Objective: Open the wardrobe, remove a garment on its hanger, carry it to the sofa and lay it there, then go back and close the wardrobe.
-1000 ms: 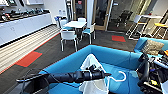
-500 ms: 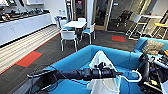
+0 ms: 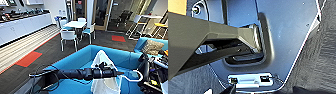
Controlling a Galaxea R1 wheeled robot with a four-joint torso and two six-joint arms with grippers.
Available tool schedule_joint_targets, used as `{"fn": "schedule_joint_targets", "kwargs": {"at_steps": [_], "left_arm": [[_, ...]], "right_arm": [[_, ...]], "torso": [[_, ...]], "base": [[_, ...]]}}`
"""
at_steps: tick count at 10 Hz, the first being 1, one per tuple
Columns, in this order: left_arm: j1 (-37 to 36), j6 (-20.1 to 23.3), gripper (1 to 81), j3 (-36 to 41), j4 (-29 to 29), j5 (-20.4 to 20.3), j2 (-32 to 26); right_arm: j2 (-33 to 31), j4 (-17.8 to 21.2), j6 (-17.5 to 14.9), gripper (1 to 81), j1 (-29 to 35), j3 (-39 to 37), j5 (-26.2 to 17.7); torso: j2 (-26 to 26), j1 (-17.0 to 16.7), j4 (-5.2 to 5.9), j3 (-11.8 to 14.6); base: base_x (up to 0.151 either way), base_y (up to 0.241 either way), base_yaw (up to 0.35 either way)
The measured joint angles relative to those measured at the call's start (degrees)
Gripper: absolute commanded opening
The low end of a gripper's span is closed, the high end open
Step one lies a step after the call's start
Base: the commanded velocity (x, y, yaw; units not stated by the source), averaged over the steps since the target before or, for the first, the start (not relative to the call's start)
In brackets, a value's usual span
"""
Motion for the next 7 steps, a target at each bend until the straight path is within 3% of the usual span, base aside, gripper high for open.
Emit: {"fn": "schedule_joint_targets", "kwargs": {"at_steps": [7], "left_arm": [[2.23, 0.02, 1.0, -11.41, 1.05, 0.15, 4.61]], "right_arm": [[0.0, 0.06, -0.04, 81.1, -0.02, 0.0, 0.38]], "torso": [[0.0, 0.0, 0.0, 0.0]], "base": [[0.0, 0.0, 0.0]]}}
